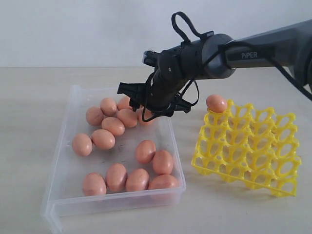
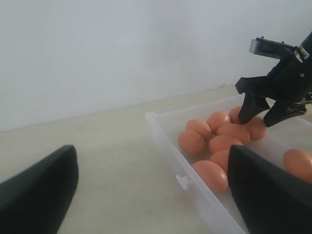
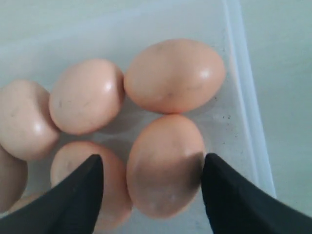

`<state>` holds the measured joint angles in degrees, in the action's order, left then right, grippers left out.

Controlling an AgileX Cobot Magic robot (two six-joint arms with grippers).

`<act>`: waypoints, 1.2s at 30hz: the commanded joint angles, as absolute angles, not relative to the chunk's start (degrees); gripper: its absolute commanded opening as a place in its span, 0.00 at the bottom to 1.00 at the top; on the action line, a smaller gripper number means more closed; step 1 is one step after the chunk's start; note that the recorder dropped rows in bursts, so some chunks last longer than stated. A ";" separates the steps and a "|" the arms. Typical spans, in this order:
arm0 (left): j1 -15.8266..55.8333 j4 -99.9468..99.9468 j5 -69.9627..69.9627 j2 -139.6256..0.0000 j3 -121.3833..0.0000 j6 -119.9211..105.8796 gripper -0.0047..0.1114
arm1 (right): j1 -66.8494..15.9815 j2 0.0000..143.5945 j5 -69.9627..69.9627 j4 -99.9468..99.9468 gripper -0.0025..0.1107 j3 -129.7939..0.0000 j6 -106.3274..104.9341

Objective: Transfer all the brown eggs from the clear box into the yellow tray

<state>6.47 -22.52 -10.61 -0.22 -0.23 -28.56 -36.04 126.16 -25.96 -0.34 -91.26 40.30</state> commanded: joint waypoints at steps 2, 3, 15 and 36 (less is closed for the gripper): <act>6.59 -22.90 -10.20 0.00 0.00 -28.11 0.71 | -33.89 126.44 -25.09 -1.81 0.51 -91.38 42.90; 6.59 -22.90 -10.20 0.00 0.00 -28.11 0.71 | -33.72 126.44 -25.09 -1.81 0.51 -91.38 43.24; 6.59 -22.90 -10.20 0.00 0.00 -28.11 0.71 | -33.72 128.57 -25.04 -3.14 0.50 -91.47 42.13; 6.59 -22.90 -10.20 0.00 0.00 -28.11 0.71 | -36.55 125.83 65.37 -12.36 0.02 -64.18 15.59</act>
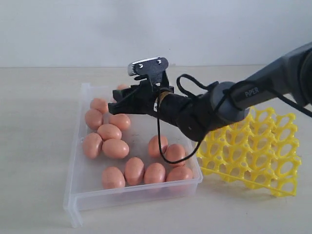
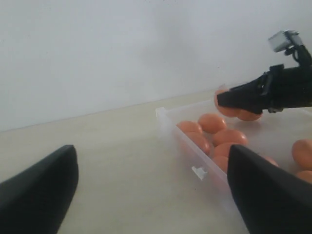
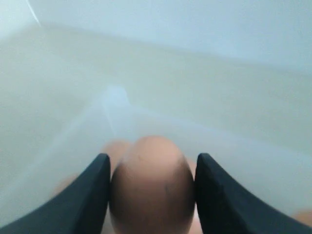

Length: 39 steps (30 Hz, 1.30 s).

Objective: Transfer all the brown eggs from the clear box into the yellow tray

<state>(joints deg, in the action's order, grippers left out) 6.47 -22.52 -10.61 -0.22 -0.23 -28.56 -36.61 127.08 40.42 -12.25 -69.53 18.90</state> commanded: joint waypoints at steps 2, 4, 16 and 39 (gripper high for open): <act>6.59 -22.90 -10.20 0.00 0.00 -28.11 0.71 | -36.55 125.83 69.96 -12.23 0.02 -61.76 15.01; 6.59 -22.90 -10.20 0.00 0.00 -28.11 0.71 | -36.55 125.48 69.96 -12.07 0.02 -59.51 13.77; 6.59 -22.90 -10.20 0.00 0.00 -28.11 0.71 | -35.18 114.78 69.96 -3.23 0.02 -42.70 3.15; 6.59 -22.90 -10.20 0.00 0.00 -28.11 0.71 | -7.23 107.24 69.96 -5.93 0.02 -25.98 16.19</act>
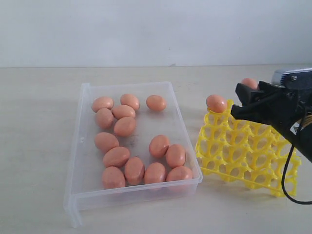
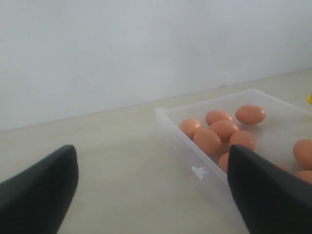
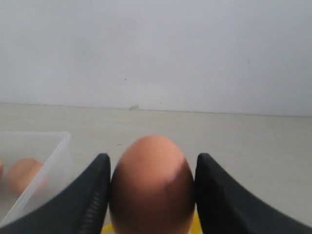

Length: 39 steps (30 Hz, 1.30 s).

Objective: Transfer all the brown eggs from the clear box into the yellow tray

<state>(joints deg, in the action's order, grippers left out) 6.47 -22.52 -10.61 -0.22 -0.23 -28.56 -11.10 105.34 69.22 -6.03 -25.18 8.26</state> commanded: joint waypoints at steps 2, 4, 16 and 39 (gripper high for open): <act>6.59 -22.90 -10.20 0.00 0.00 -28.11 0.71 | -5.35 109.41 69.96 -8.77 0.02 -26.84 18.72; 6.59 -22.90 -10.20 0.00 0.00 -28.11 0.71 | -4.33 111.94 69.96 -12.07 0.02 -27.87 19.56; 6.59 -22.90 -10.20 0.00 0.00 -28.11 0.71 | -4.20 120.08 69.96 -19.71 0.02 -34.97 18.68; 6.59 -22.90 -10.20 0.00 0.00 -28.11 0.71 | -4.20 123.21 69.96 -17.21 0.02 -38.80 14.70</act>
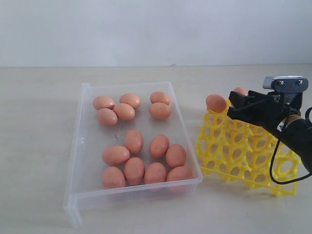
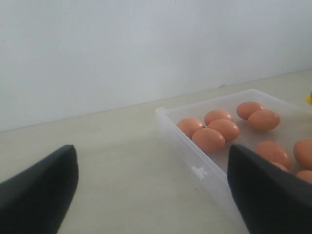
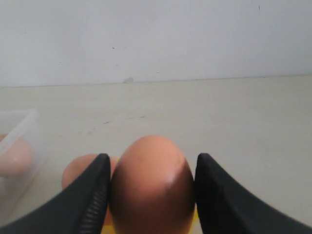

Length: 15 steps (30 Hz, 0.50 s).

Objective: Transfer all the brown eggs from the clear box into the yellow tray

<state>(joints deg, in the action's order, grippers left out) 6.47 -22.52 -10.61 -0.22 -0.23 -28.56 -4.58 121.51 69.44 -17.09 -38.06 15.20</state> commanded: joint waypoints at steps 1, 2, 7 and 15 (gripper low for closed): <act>6.59 -22.90 -10.20 0.00 0.00 -28.11 0.71 | -4.20 123.51 69.96 -17.21 0.02 -38.78 14.70; 6.59 -22.90 -10.20 0.00 0.00 -28.11 0.71 | -4.20 123.62 69.96 -17.33 0.02 -38.78 14.70; 6.59 -22.90 -10.20 0.00 0.00 -28.11 0.71 | -4.20 123.62 68.11 -17.42 0.02 -38.78 14.70; 6.59 -22.90 -10.20 0.00 0.00 -28.11 0.71 | -4.20 123.62 67.23 -18.96 0.22 -38.78 14.96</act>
<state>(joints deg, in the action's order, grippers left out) 6.47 -22.52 -10.61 -0.22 -0.23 -28.56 -4.58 123.54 68.24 -17.62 -38.75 15.03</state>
